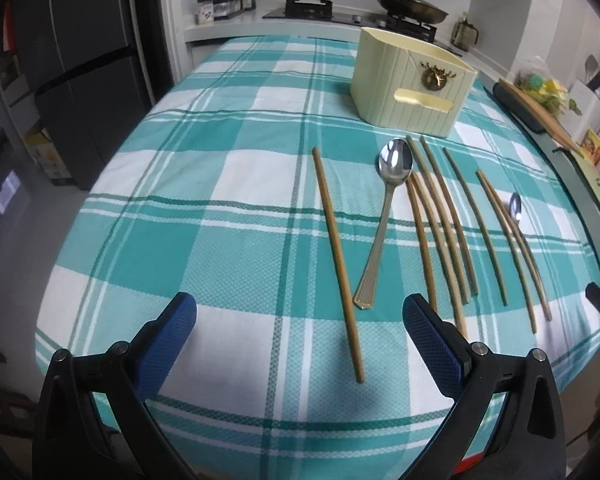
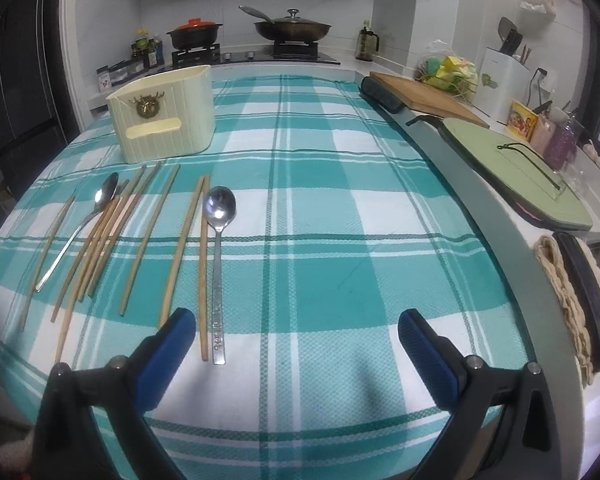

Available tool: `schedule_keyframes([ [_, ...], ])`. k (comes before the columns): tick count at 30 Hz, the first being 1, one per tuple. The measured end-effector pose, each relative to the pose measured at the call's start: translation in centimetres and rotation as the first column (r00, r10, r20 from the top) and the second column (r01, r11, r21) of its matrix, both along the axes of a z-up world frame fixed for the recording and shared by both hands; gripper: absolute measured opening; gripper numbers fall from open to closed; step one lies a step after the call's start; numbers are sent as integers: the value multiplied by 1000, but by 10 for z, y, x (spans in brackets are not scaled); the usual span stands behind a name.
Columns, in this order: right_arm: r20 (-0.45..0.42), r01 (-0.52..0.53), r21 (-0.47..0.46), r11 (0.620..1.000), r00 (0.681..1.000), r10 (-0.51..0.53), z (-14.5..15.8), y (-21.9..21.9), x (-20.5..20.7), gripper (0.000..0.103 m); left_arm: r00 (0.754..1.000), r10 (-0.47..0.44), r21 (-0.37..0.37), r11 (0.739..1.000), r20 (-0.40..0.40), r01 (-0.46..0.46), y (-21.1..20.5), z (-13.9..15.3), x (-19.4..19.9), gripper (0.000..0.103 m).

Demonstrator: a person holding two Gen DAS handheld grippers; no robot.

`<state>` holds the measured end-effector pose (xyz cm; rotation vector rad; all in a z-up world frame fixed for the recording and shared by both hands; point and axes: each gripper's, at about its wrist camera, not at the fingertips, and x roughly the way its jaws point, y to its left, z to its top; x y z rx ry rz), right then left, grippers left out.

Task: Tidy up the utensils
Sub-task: 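Lower the left tool toward a single chopstick while the right tool approaches a steel spoon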

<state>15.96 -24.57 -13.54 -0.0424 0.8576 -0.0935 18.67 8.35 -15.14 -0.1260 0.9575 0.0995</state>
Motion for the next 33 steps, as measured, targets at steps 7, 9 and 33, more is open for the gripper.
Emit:
schedule_keyframes([
  [7,-17,-54,31,998,998,54,-17,0,27,100,1000,3,5,1000,-25,-3,4,-12,27,103],
  [9,-24,-83,69,994,996,85,-20,1,35,82,999,6,2,1000,-34,-6,7,-15,34,103],
  [33,-194,-309,37,950,931,310,-56,39,93,23,985,68,55,997,-156,-60,7,-59,117,103],
])
